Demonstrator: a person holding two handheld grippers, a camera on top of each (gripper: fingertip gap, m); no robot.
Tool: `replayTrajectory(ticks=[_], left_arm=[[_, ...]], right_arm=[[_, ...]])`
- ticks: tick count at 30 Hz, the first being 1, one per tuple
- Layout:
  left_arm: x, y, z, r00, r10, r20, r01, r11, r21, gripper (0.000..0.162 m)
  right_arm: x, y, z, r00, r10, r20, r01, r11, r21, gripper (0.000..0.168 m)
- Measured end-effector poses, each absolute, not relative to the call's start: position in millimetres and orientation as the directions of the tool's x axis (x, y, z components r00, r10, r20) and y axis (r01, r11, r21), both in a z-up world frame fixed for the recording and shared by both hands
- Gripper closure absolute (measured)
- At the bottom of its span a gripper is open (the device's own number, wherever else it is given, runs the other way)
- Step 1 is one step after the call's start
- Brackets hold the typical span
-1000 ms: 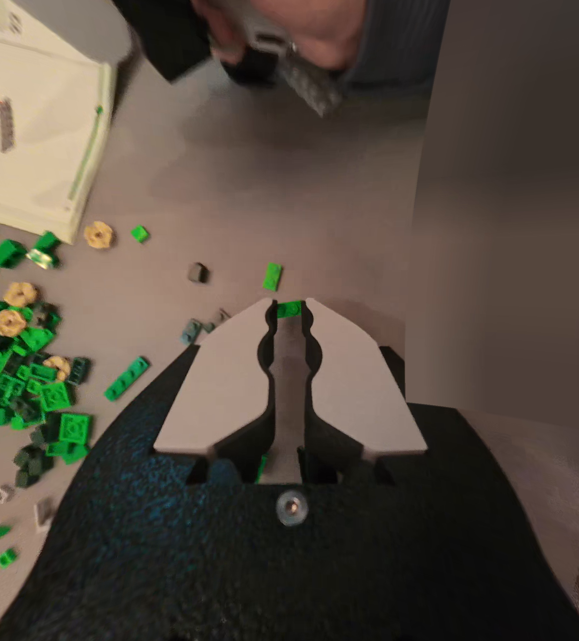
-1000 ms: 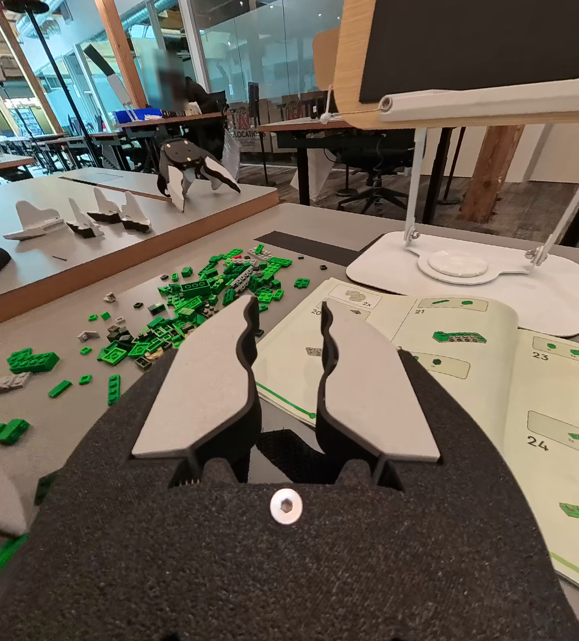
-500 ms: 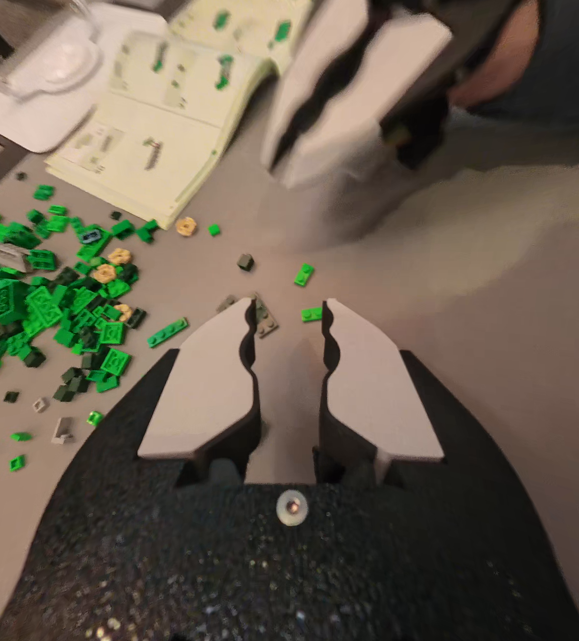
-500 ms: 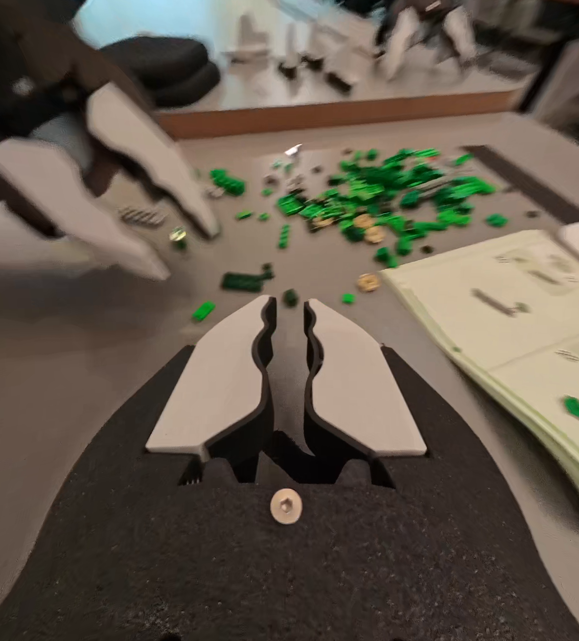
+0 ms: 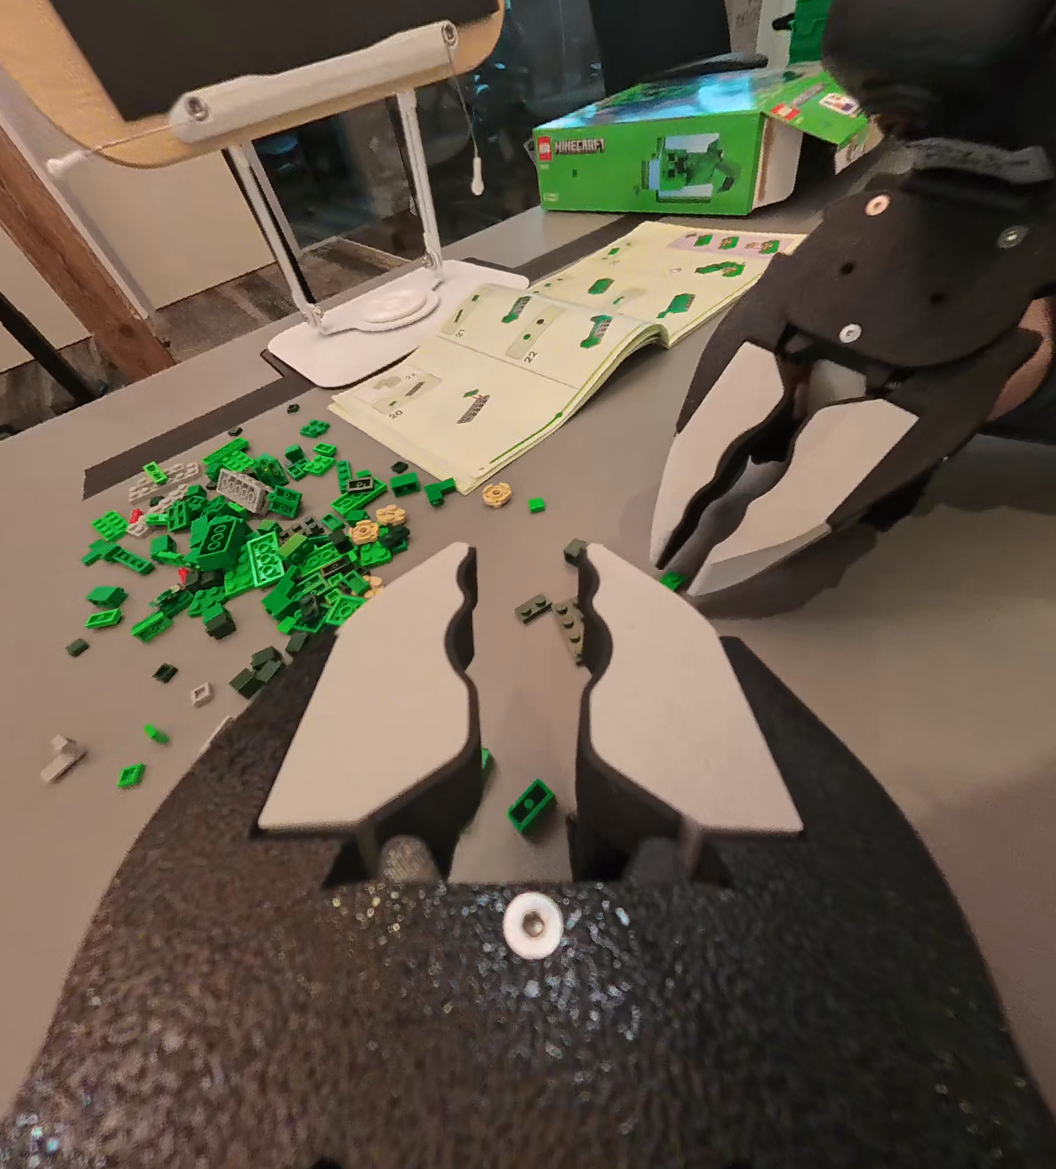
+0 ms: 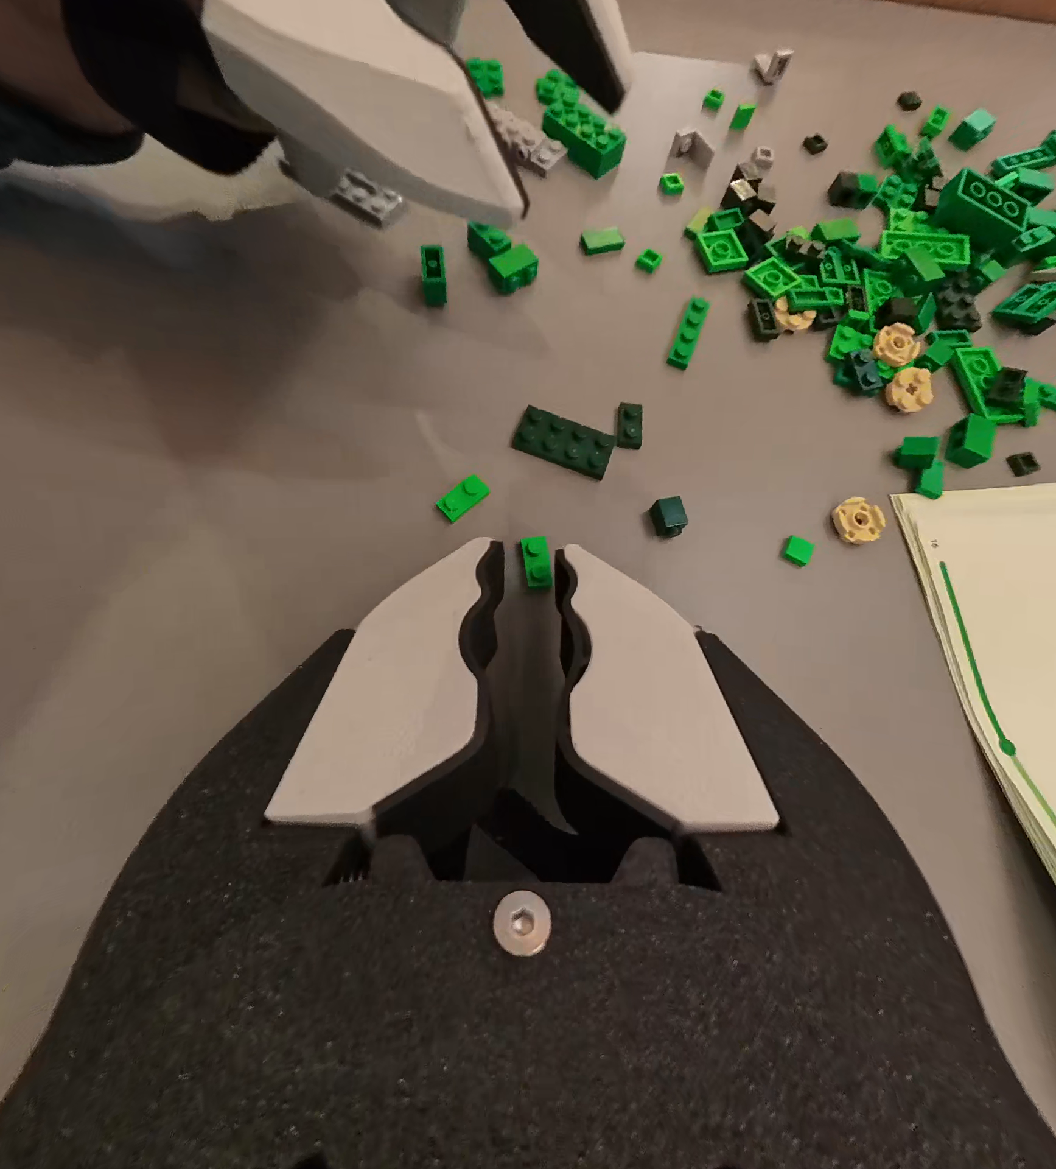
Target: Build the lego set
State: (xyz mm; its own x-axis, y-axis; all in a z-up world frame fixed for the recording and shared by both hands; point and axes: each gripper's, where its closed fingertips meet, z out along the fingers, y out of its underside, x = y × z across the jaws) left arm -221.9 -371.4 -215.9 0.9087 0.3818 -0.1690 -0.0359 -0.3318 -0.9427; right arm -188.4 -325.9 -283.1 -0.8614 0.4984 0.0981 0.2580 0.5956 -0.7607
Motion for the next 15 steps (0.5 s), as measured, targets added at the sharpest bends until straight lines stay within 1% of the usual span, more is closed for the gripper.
replayTrajectory(ticks=[3, 4, 5, 8, 10, 12, 15], left_arm=[[-222.2, -377.4, -213.7, 0.909, 0.383, -0.163, -0.032, -0.327, -0.945, 0.132], [-221.9, -378.8, -213.3, 0.91, 0.383, -0.158, -0.028, -0.324, -0.946, 0.132], [-221.3, -379.4, -213.3, 0.913, 0.381, -0.148, -0.019, -0.321, -0.947, 0.132], [-217.3, -377.7, -214.2, 0.917, 0.377, -0.126, -0.002, -0.312, -0.95, 0.131], [-217.6, -377.5, -215.7, 0.908, 0.394, -0.142, -0.005, -0.33, -0.944, 0.128], [-217.0, -374.8, -215.4, 0.902, 0.405, -0.148, -0.003, -0.336, -0.942, 0.126], [-209.2, -360.9, -220.7, 0.914, 0.375, -0.151, -0.005, -0.363, -0.932, 0.125]], right_arm=[[-189.6, -326.5, -284.4, -0.861, 0.504, 0.069, 0.285, 0.589, -0.756, 0.155], [-189.4, -327.4, -285.2, -0.864, 0.501, 0.052, 0.297, 0.589, -0.752, 0.159], [-188.5, -328.7, -286.0, -0.868, 0.495, 0.034, 0.306, 0.588, -0.749, 0.168], [-190.7, -327.6, -286.1, -0.855, 0.517, 0.044, 0.315, 0.584, -0.748, 0.168], [-191.8, -321.5, -282.9, -0.836, 0.539, 0.098, 0.293, 0.591, -0.752, 0.168], [-194.1, -310.9, -269.2, -0.796, 0.588, 0.145, 0.27, 0.558, -0.785, 0.168], [-200.0, -282.3, -243.2, -0.701, 0.69, 0.18, 0.24, 0.467, -0.851, 0.168]])
